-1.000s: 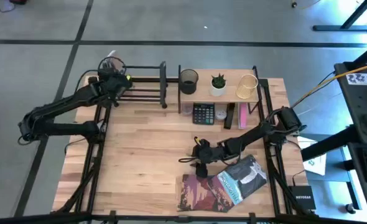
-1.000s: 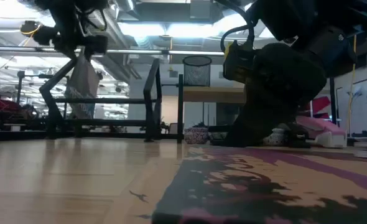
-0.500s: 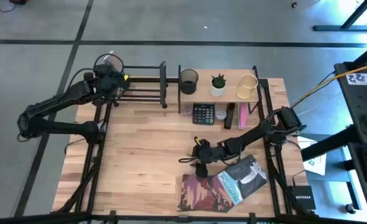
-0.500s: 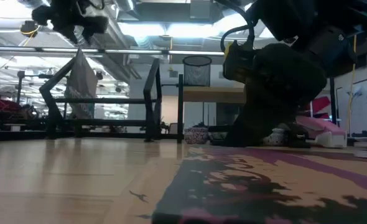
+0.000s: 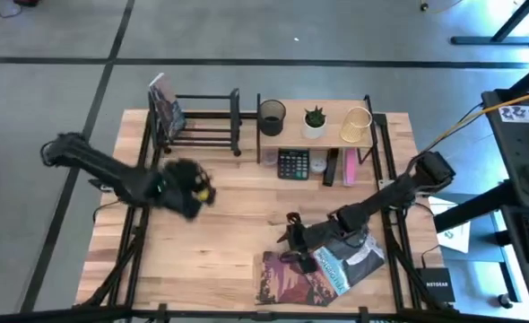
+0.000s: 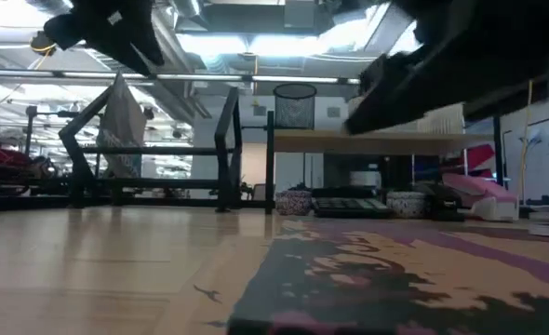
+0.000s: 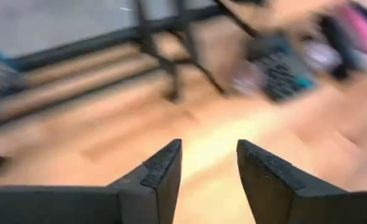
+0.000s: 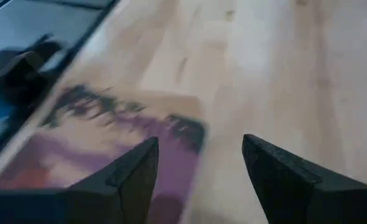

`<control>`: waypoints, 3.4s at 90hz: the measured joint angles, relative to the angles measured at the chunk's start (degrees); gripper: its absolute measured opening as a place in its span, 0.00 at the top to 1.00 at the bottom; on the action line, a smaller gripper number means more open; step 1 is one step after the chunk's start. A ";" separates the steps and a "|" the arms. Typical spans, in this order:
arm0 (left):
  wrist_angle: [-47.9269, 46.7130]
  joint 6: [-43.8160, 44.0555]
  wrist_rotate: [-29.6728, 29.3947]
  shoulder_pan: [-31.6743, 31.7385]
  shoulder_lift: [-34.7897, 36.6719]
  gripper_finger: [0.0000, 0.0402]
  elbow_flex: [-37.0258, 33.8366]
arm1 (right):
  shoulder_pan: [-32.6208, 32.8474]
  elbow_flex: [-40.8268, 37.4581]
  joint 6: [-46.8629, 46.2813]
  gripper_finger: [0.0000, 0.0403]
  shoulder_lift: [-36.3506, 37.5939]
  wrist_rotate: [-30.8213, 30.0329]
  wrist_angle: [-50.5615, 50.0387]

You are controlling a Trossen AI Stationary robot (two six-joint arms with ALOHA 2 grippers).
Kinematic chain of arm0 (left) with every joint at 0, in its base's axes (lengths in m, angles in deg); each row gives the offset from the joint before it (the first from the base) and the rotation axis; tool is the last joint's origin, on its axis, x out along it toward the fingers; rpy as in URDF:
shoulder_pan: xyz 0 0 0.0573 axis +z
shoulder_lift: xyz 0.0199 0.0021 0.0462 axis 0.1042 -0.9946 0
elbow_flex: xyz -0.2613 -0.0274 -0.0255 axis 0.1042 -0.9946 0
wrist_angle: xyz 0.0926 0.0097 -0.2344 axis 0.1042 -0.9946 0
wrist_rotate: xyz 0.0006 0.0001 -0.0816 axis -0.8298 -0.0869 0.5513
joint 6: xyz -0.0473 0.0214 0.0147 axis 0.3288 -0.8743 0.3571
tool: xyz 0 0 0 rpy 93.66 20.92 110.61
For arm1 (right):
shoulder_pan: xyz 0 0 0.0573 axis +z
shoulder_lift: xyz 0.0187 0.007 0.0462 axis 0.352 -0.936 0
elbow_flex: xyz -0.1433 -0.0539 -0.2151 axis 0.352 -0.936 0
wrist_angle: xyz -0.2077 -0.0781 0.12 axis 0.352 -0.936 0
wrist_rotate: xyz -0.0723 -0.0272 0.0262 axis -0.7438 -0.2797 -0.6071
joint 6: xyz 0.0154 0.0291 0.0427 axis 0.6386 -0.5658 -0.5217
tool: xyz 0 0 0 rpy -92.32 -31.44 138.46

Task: Stock shelves
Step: Put the blue book on the book shelf

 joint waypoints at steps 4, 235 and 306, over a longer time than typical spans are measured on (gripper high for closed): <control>4.17 0.27 -0.73 -2.61 -2.97 0.69 0.00 | 0.63 0.00 -0.42 0.46 1.81 0.54 -3.77; 49.49 14.48 0.88 -18.07 -43.24 0.69 0.02 | 34.19 14.61 -92.52 0.46 -8.39 15.29 -66.48; 62.04 9.80 -10.66 -17.17 -52.25 0.69 8.05 | 21.27 11.69 -79.31 0.46 -8.98 -2.19 -41.46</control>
